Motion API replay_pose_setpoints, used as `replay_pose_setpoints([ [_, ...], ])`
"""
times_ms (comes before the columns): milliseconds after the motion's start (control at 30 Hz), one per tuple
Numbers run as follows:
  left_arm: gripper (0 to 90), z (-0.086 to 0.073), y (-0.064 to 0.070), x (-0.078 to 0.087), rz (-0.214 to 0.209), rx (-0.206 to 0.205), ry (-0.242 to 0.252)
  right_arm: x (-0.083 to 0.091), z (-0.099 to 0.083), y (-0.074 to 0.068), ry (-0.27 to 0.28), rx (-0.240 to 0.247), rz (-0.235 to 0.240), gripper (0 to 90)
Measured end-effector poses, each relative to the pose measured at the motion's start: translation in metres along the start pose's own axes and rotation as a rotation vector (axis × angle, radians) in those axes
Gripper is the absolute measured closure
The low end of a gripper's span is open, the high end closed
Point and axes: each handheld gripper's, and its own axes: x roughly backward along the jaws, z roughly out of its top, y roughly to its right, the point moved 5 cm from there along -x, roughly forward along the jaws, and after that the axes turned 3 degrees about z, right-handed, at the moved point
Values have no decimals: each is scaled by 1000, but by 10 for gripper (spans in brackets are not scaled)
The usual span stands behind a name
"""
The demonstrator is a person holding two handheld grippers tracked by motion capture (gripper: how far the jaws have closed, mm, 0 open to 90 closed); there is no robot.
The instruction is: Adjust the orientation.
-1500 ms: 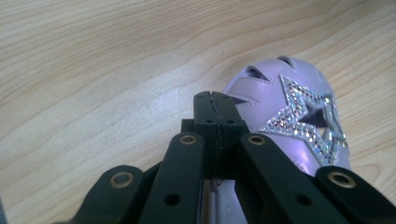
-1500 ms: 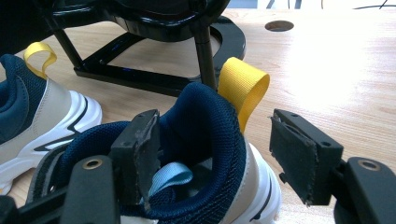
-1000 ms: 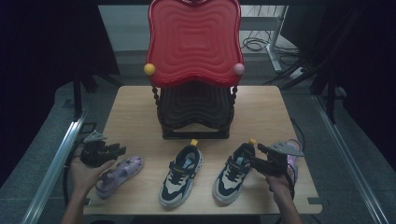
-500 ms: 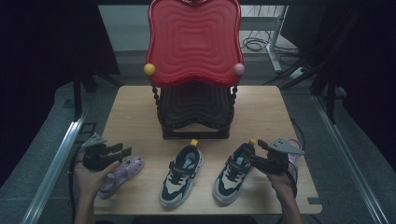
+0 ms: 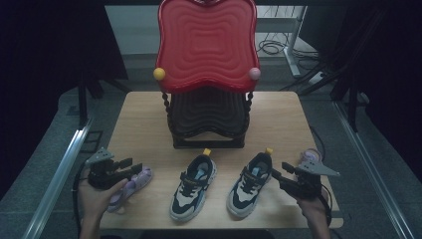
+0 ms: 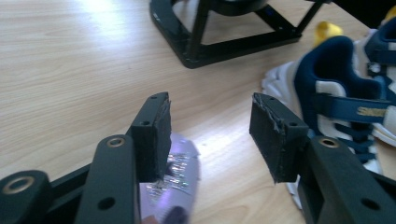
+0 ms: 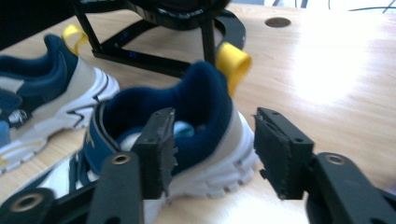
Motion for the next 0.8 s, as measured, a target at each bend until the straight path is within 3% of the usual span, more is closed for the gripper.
replay_pose_setpoints([
  [100, 479, 0, 5, 3, 0, -3, 6, 11, -7, 5, -13, 13, -13, 573],
  [167, 477, 0, 5, 1, 8, -1, 1, 20, -10, 12, -26, 38, -45, 652],
  [433, 448, 3, 3, -7, -6, 21, 16, 47, -28, 44, -59, 1, -144, 888],
  [567, 441, 0, 5, -12, 2, -2, -12, 60, -40, 52, -79, -1, -194, 898],
  [800, 441, 1, 8, -5, -11, 5, 13, 83, -61, 71, -83, -54, -255, 898],
])
